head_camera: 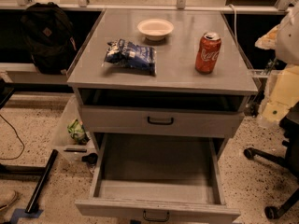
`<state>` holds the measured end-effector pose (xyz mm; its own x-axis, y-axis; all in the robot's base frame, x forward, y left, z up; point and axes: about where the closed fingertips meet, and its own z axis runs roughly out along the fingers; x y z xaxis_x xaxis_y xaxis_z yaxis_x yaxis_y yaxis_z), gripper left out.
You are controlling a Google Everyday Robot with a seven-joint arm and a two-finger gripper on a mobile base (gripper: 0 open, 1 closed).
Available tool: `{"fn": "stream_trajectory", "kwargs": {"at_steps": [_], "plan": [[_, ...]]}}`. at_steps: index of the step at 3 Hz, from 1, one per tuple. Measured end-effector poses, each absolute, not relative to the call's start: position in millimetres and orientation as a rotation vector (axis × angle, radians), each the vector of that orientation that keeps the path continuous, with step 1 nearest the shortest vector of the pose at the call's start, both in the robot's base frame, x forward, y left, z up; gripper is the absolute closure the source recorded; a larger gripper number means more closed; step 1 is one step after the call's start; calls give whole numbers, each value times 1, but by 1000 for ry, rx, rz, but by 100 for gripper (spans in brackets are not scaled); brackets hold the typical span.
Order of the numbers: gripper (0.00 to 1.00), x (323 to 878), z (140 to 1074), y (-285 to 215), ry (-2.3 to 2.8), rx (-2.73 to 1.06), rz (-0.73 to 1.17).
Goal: Place coke can into middle drawer
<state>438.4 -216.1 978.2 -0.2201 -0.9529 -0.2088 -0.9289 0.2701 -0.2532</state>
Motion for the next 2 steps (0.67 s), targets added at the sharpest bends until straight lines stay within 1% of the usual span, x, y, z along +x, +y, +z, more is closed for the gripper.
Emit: {"fn": "stream_trajectory", "kwargs": {"at_steps": [1, 2], "plan": [[0, 438, 978, -216, 2226, -1721, -105], [0, 454, 989, -219, 2160, -1691, 1]]}}
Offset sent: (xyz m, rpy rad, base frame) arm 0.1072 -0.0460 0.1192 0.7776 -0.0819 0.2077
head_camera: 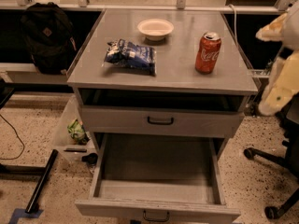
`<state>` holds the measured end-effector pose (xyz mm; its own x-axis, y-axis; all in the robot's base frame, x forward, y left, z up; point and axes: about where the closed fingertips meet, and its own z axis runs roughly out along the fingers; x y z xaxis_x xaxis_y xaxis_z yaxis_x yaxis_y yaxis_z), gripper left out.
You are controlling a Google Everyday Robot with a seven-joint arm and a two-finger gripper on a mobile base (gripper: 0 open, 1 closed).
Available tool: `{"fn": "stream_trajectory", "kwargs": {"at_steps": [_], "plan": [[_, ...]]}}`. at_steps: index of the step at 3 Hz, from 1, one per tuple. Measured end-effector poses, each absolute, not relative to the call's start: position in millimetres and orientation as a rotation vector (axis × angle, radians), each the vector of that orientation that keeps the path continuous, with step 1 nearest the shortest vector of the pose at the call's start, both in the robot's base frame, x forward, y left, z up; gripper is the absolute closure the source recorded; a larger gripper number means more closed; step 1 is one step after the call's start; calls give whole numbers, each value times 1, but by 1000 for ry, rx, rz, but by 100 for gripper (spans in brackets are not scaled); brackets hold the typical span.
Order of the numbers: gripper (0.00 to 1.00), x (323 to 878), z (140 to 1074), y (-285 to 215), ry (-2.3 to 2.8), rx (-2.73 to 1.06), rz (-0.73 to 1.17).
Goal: Place coke can into middle drawer
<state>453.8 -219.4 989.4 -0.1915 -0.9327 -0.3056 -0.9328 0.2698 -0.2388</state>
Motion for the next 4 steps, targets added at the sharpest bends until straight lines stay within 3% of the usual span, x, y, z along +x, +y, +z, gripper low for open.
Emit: {"fn": "stream_trajectory", "kwargs": {"at_steps": [2, 4], "plan": [[0, 508, 1004, -240, 1972, -1580, 397], [0, 546, 1026, -259, 1849, -1318, 526]]}}
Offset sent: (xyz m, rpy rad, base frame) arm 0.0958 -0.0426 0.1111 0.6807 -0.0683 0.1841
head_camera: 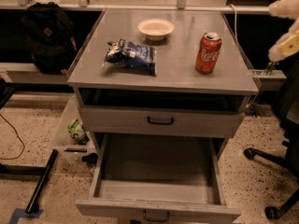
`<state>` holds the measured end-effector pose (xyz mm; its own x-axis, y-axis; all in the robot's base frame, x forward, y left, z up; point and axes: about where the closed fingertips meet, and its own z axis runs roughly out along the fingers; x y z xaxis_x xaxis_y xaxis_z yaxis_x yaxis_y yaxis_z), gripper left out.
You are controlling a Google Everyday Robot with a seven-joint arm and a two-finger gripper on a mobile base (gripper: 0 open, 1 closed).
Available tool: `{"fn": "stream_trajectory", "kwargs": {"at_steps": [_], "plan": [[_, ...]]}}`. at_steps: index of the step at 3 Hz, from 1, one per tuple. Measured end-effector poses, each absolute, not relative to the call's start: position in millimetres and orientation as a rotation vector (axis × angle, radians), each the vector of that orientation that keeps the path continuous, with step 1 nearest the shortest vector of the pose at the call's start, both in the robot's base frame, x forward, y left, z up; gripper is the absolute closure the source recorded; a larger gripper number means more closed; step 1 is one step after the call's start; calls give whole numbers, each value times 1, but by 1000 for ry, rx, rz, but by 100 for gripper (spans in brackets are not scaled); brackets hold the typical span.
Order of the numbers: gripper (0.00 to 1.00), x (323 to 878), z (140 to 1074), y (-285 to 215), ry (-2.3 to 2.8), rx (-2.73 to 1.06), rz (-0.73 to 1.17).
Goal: Place coke can into middle drawer
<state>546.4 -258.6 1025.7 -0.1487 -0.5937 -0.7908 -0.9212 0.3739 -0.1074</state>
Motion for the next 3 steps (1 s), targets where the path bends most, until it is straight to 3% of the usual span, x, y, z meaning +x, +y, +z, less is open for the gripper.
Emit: {"fn": "stream_trajectory", "kwargs": {"at_steps": [1, 3], "plan": [[0, 563, 1008, -253, 1817, -1284, 630], [0, 583, 1010, -262, 1844, -1162, 595]]}}
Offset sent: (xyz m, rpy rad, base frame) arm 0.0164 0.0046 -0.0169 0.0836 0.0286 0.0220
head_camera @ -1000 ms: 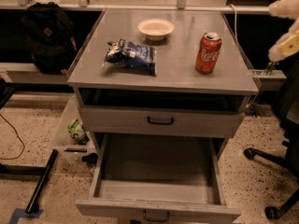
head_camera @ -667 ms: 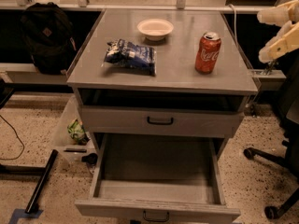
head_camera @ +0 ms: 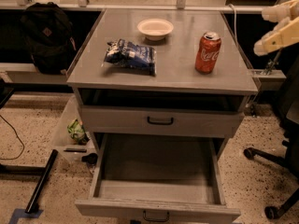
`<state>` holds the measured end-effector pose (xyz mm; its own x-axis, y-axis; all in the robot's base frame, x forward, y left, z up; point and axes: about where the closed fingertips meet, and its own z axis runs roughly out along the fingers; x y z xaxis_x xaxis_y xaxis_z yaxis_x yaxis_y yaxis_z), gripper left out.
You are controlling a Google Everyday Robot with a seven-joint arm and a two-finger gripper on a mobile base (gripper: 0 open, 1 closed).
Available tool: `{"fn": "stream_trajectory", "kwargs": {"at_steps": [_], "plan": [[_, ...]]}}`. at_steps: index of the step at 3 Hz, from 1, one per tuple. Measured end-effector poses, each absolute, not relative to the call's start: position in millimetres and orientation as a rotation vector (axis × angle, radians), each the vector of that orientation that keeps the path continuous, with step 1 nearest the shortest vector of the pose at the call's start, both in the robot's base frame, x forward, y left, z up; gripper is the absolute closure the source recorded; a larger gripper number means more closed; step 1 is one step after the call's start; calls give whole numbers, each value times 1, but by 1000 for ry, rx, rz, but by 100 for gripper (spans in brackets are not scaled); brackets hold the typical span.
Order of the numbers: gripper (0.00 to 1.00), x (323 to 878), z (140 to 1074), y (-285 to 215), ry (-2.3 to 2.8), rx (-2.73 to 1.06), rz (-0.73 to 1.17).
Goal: Place coke can into middle drawer
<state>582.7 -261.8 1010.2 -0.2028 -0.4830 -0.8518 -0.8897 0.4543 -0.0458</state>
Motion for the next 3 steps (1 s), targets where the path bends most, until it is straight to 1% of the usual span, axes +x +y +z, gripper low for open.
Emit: {"fn": "stream_trajectory", "kwargs": {"at_steps": [1, 2, 3], "plan": [[0, 614, 1012, -279, 1881, -949, 535], [0, 627, 1017, -281, 1861, -905, 508], [0, 627, 1017, -281, 1861, -905, 508]]}}
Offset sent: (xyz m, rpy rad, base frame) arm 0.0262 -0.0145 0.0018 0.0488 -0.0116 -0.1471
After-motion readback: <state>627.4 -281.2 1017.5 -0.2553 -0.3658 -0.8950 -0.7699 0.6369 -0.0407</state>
